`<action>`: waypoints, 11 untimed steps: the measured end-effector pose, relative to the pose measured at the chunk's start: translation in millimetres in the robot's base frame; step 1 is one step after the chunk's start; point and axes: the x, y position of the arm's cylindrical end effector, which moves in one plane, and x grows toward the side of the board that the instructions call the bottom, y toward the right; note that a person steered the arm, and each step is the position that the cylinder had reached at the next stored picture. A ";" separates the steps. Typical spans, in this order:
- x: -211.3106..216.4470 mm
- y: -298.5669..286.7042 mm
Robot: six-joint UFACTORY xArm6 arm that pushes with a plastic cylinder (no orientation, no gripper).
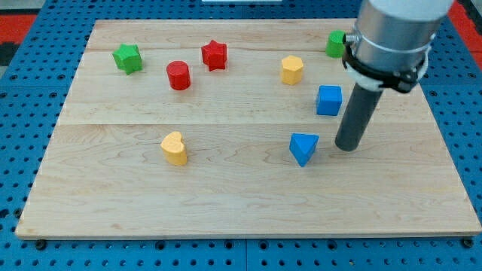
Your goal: Move your arm top left to the red circle
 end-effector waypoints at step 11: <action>-182.6 -285.3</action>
